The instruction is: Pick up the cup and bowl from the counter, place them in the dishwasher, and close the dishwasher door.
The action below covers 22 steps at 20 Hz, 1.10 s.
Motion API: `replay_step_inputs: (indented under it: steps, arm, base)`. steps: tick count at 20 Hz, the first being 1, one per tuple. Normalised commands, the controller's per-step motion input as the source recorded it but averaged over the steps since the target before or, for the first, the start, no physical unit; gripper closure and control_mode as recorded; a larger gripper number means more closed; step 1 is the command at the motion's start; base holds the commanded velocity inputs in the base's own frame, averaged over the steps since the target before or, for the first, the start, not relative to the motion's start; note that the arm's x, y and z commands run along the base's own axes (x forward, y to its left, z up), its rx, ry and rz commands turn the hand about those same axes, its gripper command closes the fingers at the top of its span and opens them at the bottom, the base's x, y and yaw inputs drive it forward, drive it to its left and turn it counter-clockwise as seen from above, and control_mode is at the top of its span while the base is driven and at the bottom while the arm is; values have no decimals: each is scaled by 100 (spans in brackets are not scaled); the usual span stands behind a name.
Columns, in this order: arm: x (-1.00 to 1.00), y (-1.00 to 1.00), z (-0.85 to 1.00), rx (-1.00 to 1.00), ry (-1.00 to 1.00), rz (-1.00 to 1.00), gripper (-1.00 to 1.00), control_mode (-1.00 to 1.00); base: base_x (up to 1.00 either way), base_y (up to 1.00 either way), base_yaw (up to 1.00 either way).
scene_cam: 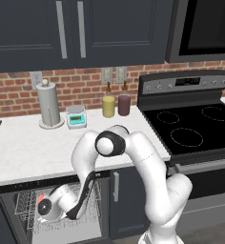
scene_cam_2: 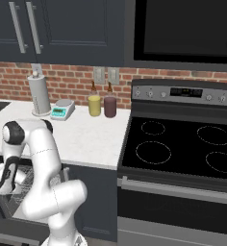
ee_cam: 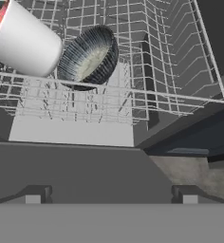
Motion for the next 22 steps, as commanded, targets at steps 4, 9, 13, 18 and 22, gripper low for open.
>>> replay_step_inputs:
  steps: [4,9,13,18,22]
  arm:
    - [-90,2,98,4,7,0,-100,-100]
    - [-85,-5,100,11,16,-2,-100,-100]
    - [-97,-9,100,17,11,-4,-100,-100]
    - [-87,0,100,12,13,-6,-100,-100]
    - [-100,0,100,15,10,-12,-100,-100]
  base:
    - [0,0,0]
    - [0,0,0]
    - [0,0,0]
    - [0,0,0]
    - [0,0,0]
